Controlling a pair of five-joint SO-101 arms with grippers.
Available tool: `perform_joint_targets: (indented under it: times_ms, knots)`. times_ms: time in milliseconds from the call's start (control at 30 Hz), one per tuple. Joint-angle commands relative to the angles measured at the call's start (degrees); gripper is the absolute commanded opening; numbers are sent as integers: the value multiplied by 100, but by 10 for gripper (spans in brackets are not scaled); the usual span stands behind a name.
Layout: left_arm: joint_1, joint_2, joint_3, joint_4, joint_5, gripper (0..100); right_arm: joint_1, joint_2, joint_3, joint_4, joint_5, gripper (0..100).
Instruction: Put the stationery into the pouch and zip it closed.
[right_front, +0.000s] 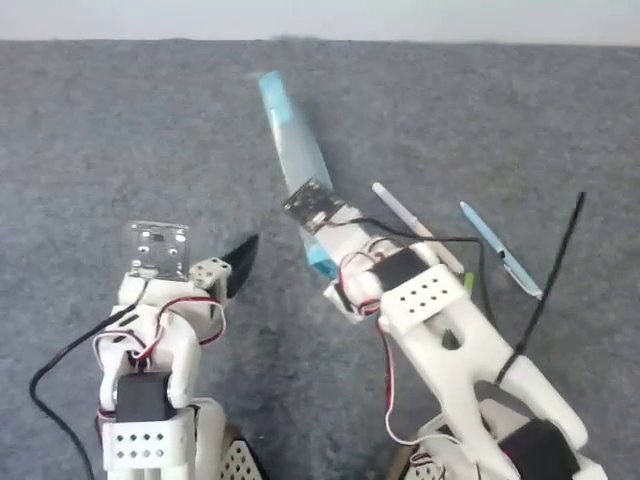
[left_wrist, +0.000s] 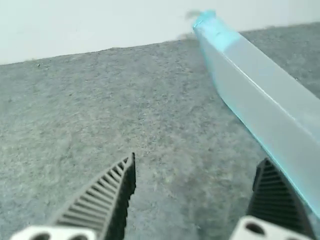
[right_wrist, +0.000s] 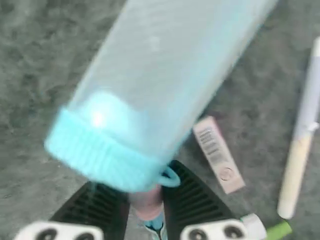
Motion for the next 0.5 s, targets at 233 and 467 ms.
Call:
perform_joint_targets:
  times_ms: [233, 467]
  knots:
    - [571, -88, -444, 185, -97, 356, 84, -892, -79, 84, -246, 8]
    - [571, -88, -804, 431, 53, 356, 84, -1895, 255, 66, -220, 7]
